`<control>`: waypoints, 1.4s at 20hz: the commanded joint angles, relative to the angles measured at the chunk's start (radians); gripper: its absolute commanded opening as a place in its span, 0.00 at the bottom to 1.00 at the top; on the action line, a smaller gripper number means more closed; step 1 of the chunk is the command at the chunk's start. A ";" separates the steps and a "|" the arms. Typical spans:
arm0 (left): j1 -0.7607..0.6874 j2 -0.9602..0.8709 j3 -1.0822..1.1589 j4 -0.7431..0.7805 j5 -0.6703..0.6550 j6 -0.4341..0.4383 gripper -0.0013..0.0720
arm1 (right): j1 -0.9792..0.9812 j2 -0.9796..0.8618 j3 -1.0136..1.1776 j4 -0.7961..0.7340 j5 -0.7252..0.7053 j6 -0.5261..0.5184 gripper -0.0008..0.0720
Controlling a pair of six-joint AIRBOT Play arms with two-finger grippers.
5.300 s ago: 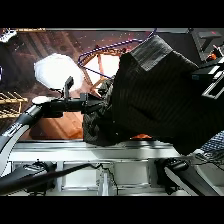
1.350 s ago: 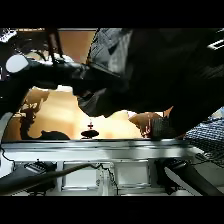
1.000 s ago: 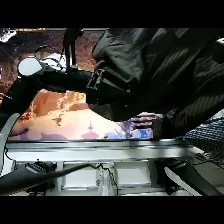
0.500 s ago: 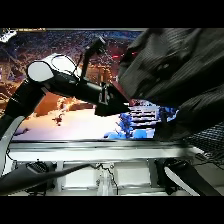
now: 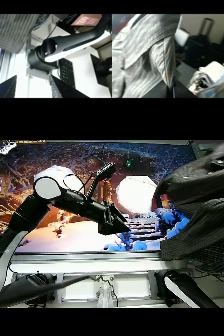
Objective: Fold the clothes and pants, and hang the long-sleeved shirts on hangers.
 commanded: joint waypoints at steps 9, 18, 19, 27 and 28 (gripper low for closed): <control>-0.002 -0.002 0.001 0.051 0.000 -0.005 0.57 | -0.365 -0.190 0.187 0.004 -0.159 0.090 0.05; -0.002 -0.002 0.001 0.051 0.004 -0.006 0.57 | -0.628 -0.220 0.198 0.143 -0.218 0.157 0.05; -0.002 -0.002 0.001 0.051 0.005 -0.006 0.57 | -0.647 -0.223 0.198 0.164 -0.218 0.156 0.05; -0.002 -0.002 0.001 0.051 0.004 -0.006 0.57 | -0.690 -0.225 0.195 0.195 -0.052 0.081 0.05; -0.002 -0.002 0.001 0.051 0.004 -0.006 0.57 | -0.690 -0.221 0.196 0.188 -0.051 0.081 0.05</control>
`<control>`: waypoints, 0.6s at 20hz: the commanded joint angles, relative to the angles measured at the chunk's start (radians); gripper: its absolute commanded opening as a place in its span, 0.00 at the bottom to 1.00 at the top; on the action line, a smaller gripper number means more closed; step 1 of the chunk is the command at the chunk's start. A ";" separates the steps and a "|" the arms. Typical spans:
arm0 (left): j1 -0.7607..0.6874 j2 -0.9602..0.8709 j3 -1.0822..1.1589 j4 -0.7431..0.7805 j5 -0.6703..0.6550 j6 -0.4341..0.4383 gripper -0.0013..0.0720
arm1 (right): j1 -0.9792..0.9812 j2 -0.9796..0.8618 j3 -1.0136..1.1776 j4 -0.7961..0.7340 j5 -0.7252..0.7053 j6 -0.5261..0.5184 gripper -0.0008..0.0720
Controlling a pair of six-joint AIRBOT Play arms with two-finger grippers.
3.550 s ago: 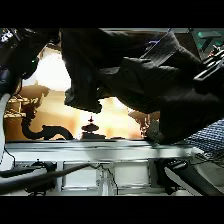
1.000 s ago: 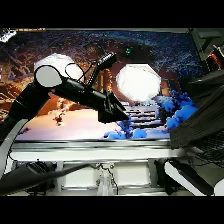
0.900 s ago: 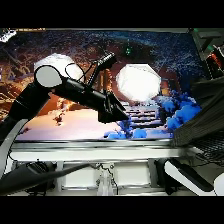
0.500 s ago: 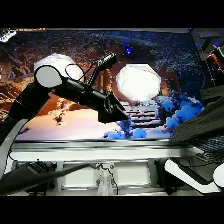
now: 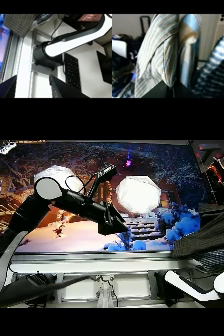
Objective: Fold the clothes and pants, and hang the long-sleeved shirts on hangers.
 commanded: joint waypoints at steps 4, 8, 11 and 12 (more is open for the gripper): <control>0.000 0.000 0.001 0.000 0.000 -0.001 0.57 | -0.020 0.030 0.000 -0.031 0.067 -0.010 0.05; 0.000 0.000 0.001 0.000 -0.001 -0.015 0.57 | -0.106 0.072 0.000 -0.008 0.094 -0.010 0.05; 0.000 0.000 0.001 0.000 0.000 -0.015 0.57 | -0.228 0.111 0.000 0.067 0.092 -0.010 0.05; 0.000 0.000 0.001 -0.001 0.000 -0.015 0.57 | -0.273 0.123 0.000 0.096 0.092 -0.010 0.05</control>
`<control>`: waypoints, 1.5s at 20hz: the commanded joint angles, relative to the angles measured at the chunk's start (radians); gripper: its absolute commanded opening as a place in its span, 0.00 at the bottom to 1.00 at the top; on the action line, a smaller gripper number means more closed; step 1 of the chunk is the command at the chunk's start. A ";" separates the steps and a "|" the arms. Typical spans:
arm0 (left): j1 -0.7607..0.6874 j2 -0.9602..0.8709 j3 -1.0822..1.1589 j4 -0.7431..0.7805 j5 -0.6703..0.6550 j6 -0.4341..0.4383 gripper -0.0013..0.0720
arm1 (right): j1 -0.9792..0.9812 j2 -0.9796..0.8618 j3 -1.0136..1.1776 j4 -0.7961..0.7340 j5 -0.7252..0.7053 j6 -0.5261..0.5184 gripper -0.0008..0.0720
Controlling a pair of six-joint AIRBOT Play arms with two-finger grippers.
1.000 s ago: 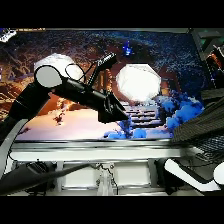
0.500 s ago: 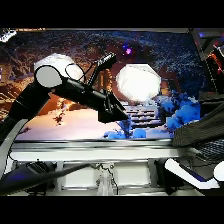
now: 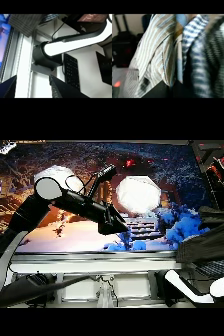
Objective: Fold the clothes and pants, and hang the long-sleeved shirts on hangers.
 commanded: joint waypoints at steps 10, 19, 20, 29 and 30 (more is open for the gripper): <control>0.000 0.001 0.001 0.000 0.000 -0.003 0.57 | -0.288 0.081 0.000 0.294 -0.145 -0.005 0.58; 0.003 0.002 0.001 0.000 0.005 -0.003 0.57 | -0.287 0.107 0.000 0.854 -0.717 -0.013 0.71; 0.013 0.007 0.001 0.000 0.022 -0.003 0.57 | -0.273 0.101 0.000 1.017 -0.722 -0.013 0.71; 0.284 0.085 0.285 0.411 0.220 -0.224 0.57 | 0.374 -0.119 -0.108 1.495 -0.196 -0.537 0.48; 0.302 0.089 0.325 0.498 0.234 -0.223 0.57 | 0.457 -0.122 -0.167 1.492 -0.159 -0.620 0.48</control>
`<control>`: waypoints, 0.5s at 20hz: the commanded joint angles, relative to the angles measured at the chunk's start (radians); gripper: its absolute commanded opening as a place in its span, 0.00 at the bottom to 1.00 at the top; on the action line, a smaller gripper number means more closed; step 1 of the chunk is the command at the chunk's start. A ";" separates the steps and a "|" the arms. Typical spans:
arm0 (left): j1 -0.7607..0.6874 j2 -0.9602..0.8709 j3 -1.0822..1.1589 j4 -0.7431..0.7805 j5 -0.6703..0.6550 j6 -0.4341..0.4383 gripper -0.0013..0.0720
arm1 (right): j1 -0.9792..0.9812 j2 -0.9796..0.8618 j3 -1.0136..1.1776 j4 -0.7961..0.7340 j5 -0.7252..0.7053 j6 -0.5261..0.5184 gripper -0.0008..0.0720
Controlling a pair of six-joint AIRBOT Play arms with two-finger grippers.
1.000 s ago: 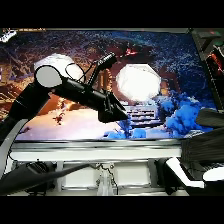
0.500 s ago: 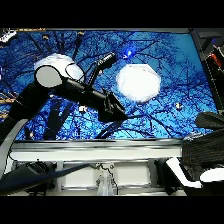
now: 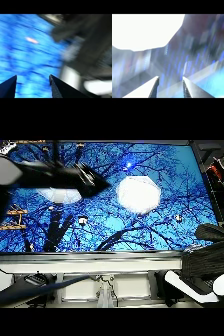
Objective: Fold the clothes and pants, and hang the long-sleeved shirts on hangers.
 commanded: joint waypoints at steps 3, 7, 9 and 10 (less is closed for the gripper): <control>0.115 0.053 0.132 0.362 0.118 -0.064 0.57 | 0.452 -0.016 -0.290 0.013 0.215 -0.391 0.51; 0.140 0.070 0.132 0.362 0.120 -0.064 0.57 | 0.612 0.013 -0.441 -0.059 0.171 -0.450 0.50; 0.140 0.069 0.132 0.362 0.120 -0.064 0.57 | 0.639 0.010 -0.446 -0.058 0.188 -0.451 0.50; 0.140 0.069 0.132 0.362 0.120 -0.064 0.57 | 0.646 0.011 -0.446 -0.054 0.187 -0.451 0.50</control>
